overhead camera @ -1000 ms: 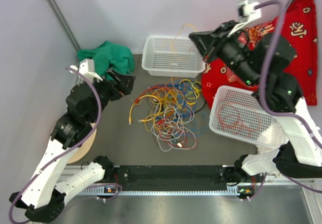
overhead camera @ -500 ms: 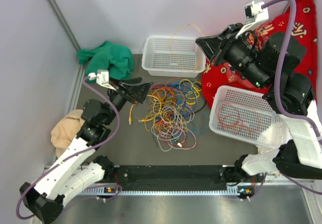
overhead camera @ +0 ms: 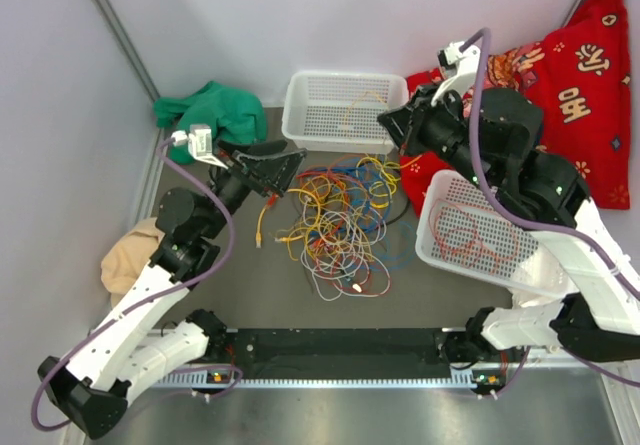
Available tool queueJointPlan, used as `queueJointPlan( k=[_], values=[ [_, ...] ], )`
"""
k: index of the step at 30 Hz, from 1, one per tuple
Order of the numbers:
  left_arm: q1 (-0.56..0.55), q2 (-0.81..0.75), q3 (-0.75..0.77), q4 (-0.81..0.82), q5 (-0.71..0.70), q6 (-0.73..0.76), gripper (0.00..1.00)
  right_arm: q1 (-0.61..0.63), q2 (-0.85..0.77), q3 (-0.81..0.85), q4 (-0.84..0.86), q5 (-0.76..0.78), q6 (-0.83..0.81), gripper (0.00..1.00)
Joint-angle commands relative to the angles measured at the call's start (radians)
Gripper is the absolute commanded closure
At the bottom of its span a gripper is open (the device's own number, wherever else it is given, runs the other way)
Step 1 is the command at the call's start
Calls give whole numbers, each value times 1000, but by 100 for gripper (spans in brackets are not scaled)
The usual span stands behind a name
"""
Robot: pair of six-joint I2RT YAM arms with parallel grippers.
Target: Untangle the cables
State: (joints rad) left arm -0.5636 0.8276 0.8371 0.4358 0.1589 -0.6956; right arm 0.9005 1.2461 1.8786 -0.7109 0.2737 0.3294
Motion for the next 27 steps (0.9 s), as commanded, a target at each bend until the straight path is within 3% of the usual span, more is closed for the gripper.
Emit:
queueJointPlan(
  k=[1,5,10,16,27],
  values=[
    [-1,-39,14,-198,-56,-7,1,-29,36,22,11,62,-23,100],
    [-2,-122,-47,-353,-142,-28,1,-211,105,27,40,-33,54,100],
    [-1,-252,-147,-549,-229,-111,1,-284,190,-21,245,-57,89,100],
    [-2,-332,-219,-640,-231,-140,1,-330,367,32,405,-62,56,100],
    [-2,-349,-280,-687,-272,-110,1,-430,755,313,447,-91,102,100]
  ],
)
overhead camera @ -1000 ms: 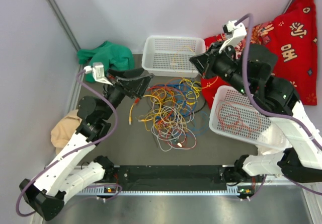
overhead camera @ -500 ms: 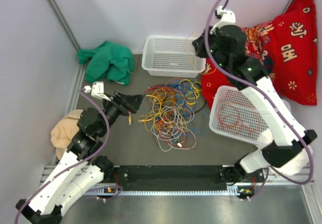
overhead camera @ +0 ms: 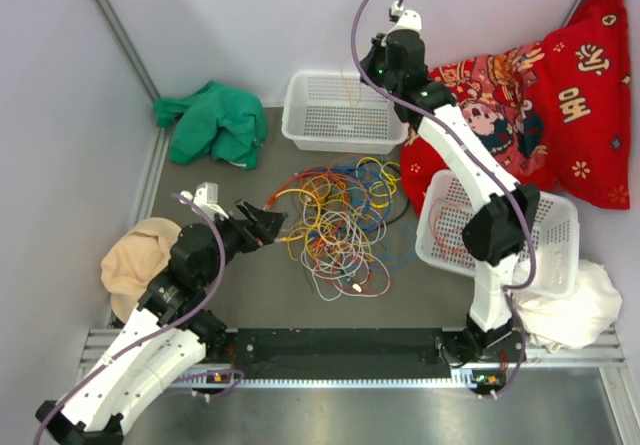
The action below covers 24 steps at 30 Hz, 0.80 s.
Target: Untangle the cables
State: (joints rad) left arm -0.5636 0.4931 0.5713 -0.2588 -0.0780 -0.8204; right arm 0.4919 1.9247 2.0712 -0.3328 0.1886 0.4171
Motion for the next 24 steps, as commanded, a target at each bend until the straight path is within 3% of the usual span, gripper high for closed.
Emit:
queueJointPlan(
  k=[1,2,3,4,7,10,15,22,24],
  values=[
    [-1,-16,-19,6,-43,23,1,-24,127,172,60,-11,12,100],
    [-2,-18,-24,1,-54,23,1,-30,160,200,54,-11,12,100],
    [-1,-21,-34,-2,-72,23,1,-29,186,228,45,-6,12,90],
    [-1,-22,-37,-7,-77,23,1,-29,209,280,23,-3,12,54],
    [-1,-27,-48,-10,-92,29,1,-30,249,288,26,-3,25,25],
    [-1,-33,-47,-10,-104,41,1,-9,168,180,64,15,32,16],
    [-1,-19,-42,4,-117,38,1,56,-66,-20,20,51,-18,15],
    [-1,87,5,-101,-135,-55,1,160,-416,-656,106,-142,32,24],
    [-1,120,10,-120,-131,-75,1,232,-443,-742,88,-138,20,24]
  ],
)
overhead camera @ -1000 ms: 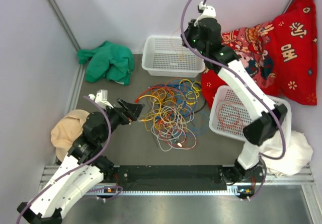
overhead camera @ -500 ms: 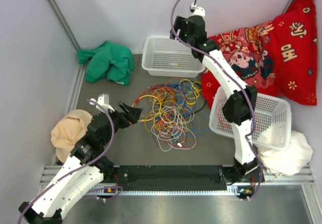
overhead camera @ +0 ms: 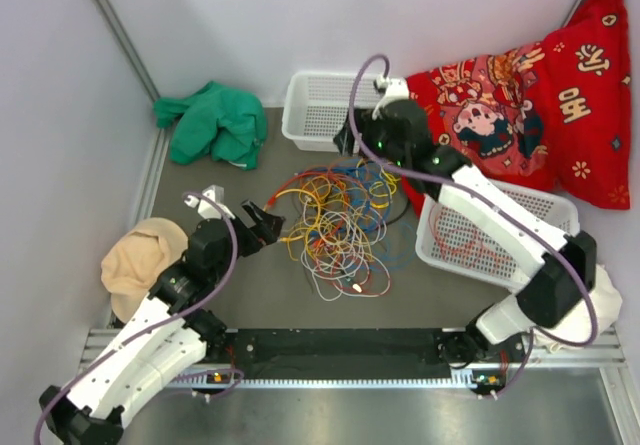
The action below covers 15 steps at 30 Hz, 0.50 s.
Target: Untangle the cables
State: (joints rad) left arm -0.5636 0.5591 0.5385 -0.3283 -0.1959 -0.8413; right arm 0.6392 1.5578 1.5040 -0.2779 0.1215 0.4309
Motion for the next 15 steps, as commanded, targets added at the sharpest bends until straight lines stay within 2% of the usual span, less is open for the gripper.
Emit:
queueJointPlan(
  k=[1,5,10,15],
  values=[
    [-2,65,38,-45,-5,-53,1,114,-73,-191,-2,-66,2,25],
    [-2,97,21,-32,29,-85,1,275,3,-200,-81,-16,-37,24],
    [-1,94,32,-58,56,-101,1,294,149,-150,-125,24,-1,21],
    [-2,48,58,-179,38,-107,1,295,322,-64,-191,61,37,21]
  ],
)
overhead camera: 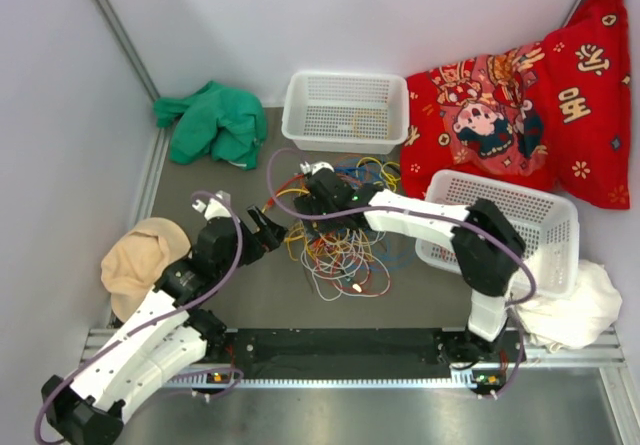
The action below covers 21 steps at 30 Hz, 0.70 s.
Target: Untangle the cables
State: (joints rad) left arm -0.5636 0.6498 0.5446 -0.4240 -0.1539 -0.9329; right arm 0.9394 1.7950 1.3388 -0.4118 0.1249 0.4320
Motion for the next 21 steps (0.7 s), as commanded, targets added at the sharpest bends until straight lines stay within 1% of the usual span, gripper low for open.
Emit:
queueJointPlan(
  k=[1,3,5,6,7,9,10,11,12,16,17,19,20,21],
  values=[
    [-1,-51,54,-94,-9,-15,1,-5,101,109,-64,64,39,21],
    [-1,-84,52,-119,-19,-17,1,-5,136,106,-61,85,51,21],
    [-1,-114,43,-127,-32,-20,1,-5,162,109,-64,93,54,24],
    [-1,-121,41,-131,-35,-21,1,-7,173,112,-62,85,54,30],
    [-1,-127,38,-133,-35,-23,1,-7,191,112,-59,84,54,38],
    [-2,-136,37,-136,-38,-23,1,-7,187,90,-47,82,65,61],
    [-1,-136,38,-139,-39,-23,1,-5,158,74,-20,82,74,78],
    [-1,-134,41,-144,-41,-21,1,-5,140,57,-3,84,77,86],
    [-1,-133,43,-142,-44,-21,1,-4,112,24,8,91,83,100],
    [-1,-134,46,-130,-53,-12,1,21,-38,-36,33,131,90,100],
    [-1,-133,48,-124,-56,-7,1,30,-122,-43,33,139,85,100],
    [-1,-134,52,-114,-67,6,1,76,-210,-58,28,156,65,100],
    [-1,-134,60,-99,-70,14,1,96,-289,-55,18,165,57,100],
    [-1,-136,64,-90,-73,34,1,128,-333,-47,10,174,51,100]
  ],
)
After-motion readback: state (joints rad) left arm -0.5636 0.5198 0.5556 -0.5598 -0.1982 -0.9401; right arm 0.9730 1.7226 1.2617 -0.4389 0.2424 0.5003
